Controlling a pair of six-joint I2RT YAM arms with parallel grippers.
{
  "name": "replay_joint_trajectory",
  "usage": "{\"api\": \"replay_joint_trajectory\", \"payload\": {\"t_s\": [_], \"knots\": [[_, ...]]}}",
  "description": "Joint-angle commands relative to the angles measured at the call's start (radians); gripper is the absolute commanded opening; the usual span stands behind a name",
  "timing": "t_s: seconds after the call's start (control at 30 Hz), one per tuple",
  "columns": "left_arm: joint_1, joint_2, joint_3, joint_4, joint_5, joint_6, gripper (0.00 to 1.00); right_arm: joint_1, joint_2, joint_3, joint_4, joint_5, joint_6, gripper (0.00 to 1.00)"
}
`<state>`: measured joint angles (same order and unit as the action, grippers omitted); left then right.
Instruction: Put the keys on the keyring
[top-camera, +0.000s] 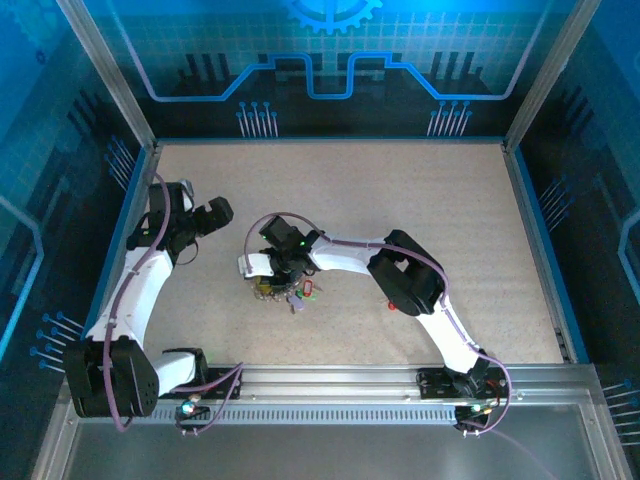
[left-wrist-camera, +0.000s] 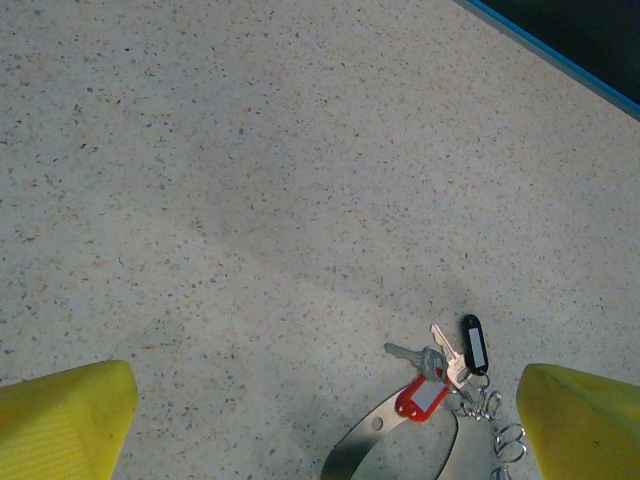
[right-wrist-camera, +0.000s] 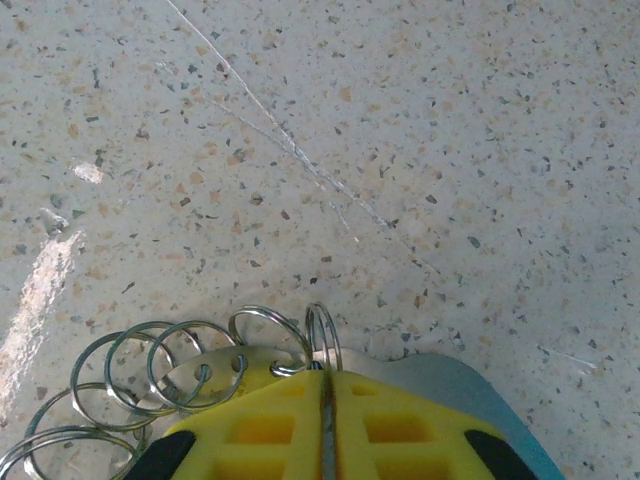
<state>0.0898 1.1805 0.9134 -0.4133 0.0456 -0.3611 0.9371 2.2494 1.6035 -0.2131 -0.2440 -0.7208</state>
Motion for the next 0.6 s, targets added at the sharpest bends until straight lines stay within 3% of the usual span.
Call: {"api": "replay_joint_trajectory", "payload": {"t_s": [0.0,0.23,0.57], "knots": [[0.011,-0.027,-0.006,0.007,-0.008,-0.001,0.99,0.002,-0.007,-0.002,0.027,-0.014,0.021,0.09],[0.011,-0.028,-0.008,0.008,-0.006,-0.006,0.99,0.008,0.005,0.026,-0.003,-0.023,0.029,0.15],[0.011,-0.040,-0.024,0.029,-0.022,-0.011,0.99,0.016,0.049,0.109,-0.096,-0.015,0.011,0.12]]}}
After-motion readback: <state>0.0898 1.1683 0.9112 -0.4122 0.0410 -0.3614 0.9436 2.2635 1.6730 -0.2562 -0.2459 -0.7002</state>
